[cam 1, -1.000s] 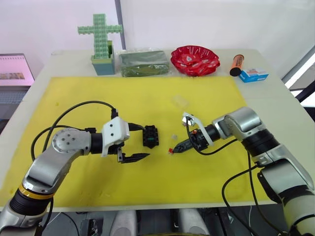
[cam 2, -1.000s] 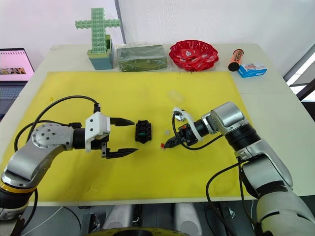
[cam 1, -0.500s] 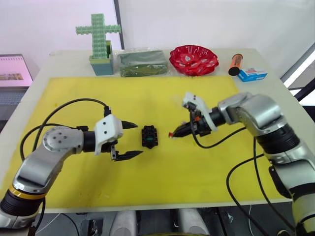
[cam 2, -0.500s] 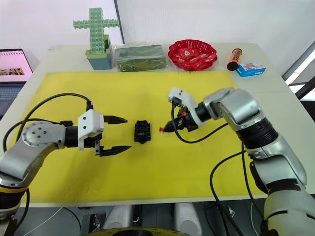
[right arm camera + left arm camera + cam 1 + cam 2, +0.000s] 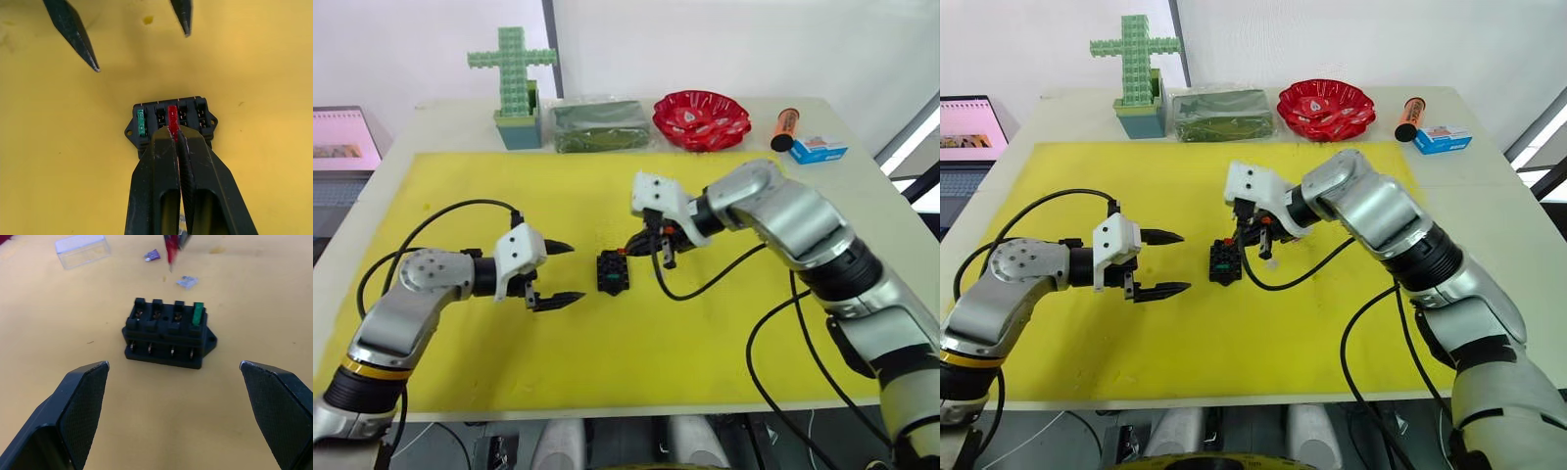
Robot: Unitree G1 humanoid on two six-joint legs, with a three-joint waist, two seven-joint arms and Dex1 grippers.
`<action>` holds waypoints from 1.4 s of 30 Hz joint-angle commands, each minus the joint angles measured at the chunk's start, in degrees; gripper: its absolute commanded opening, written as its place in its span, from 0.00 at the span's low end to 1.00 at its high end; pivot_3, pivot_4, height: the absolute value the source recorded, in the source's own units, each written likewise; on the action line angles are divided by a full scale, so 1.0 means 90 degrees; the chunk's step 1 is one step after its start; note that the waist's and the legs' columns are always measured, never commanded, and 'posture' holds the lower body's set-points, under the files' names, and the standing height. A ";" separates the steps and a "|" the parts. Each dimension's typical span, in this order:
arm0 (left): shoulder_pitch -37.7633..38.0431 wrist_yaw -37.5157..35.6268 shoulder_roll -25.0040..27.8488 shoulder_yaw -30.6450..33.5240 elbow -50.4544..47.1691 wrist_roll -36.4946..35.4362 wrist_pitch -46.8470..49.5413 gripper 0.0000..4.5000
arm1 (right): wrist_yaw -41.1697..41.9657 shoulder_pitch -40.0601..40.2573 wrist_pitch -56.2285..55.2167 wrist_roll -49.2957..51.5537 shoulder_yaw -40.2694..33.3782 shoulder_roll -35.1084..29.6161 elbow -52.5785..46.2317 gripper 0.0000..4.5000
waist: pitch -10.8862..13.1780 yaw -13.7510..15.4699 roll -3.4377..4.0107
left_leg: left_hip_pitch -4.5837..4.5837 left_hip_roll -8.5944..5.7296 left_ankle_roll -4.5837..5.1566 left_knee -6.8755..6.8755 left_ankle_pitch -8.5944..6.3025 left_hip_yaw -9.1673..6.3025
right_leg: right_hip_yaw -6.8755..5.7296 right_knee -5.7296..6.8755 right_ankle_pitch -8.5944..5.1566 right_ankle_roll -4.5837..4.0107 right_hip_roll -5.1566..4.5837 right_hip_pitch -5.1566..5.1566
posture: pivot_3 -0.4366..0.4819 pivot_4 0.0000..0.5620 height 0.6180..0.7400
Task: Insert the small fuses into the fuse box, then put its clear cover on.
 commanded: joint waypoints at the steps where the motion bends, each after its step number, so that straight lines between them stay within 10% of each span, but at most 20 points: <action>1: -0.0107 -0.0009 -0.0059 -0.0017 -0.0086 0.0054 -0.0117 1.00 | 0.0003 -0.0072 -0.0205 -0.0192 0.0060 0.0141 -0.0039 0.01 | 0.0000 -0.0001 0.0000 | 0.0000 0.0000 0.0000 0.0000 0.0000 -0.0001 | 0.0000 0.0000 0.0000 0.0000 0.0000 0.0000 | 0.48 0.27 1.00; 42: 0.0078 0.0167 -0.0300 -0.0018 -0.0420 0.0100 0.0061 1.00 | 0.0152 0.0263 -0.0744 -0.1139 0.0425 0.0546 0.0371 0.01 | 0.0000 0.0003 0.0000 | 0.0001 0.0000 0.0000 0.0001 0.0000 -0.0002 | -0.0001 0.0002 0.0000 0.0000 0.0000 0.0001 | 0.48 0.27 1.00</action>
